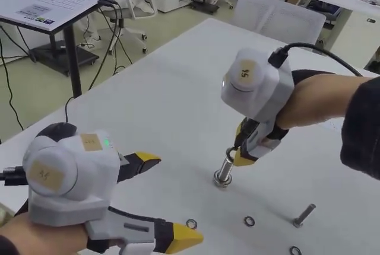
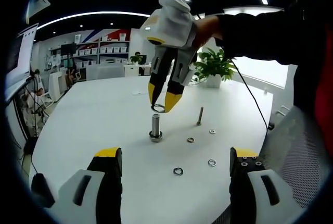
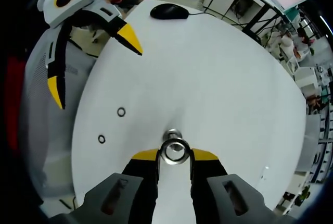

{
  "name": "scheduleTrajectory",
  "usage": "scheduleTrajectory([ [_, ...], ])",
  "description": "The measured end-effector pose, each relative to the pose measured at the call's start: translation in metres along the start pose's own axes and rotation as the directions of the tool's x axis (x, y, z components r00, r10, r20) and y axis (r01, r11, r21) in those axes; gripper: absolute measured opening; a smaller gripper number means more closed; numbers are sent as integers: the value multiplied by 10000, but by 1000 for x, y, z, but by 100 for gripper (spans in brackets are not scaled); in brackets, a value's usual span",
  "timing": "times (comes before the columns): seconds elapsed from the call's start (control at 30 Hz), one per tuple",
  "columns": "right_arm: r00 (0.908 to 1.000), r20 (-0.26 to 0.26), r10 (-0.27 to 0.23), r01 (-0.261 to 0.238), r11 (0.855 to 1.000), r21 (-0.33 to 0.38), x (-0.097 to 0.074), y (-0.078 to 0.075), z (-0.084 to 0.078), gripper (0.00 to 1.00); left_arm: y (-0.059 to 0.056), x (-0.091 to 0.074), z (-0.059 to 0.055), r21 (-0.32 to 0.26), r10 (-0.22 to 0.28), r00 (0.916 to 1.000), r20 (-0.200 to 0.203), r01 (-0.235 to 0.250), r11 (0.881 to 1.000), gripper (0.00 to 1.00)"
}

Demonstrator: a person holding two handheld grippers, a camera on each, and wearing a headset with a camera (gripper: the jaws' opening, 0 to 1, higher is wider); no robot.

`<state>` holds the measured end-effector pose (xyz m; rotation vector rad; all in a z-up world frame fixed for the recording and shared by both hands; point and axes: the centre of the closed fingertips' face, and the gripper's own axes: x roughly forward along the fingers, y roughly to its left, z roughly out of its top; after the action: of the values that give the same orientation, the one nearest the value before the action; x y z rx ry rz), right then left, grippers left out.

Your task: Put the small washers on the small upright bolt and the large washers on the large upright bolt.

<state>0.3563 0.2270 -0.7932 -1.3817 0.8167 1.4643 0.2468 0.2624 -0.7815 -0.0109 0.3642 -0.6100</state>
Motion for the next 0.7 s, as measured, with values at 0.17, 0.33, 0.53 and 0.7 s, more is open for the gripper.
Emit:
scheduleTrajectory([
  [0.17,9998,-150,156,-157,9999,-39,8,1,-2,23,0,0,-3,-55,35,10000,-10,-35,10000,85],
  [0.33,9996,-174,241,-242,9997,-41,11,1,-1,23,0,-1,-4,-97,85,10000,-17,-85,9999,85],
  [0.53,9991,-236,365,-365,9993,-21,17,1,-3,23,1,-1,-6,-135,109,9999,-36,-109,9998,85],
  [0.7,9986,-292,439,-439,9990,2,22,0,-5,23,1,-1,-8,-173,105,9999,-70,-106,9998,85],
])
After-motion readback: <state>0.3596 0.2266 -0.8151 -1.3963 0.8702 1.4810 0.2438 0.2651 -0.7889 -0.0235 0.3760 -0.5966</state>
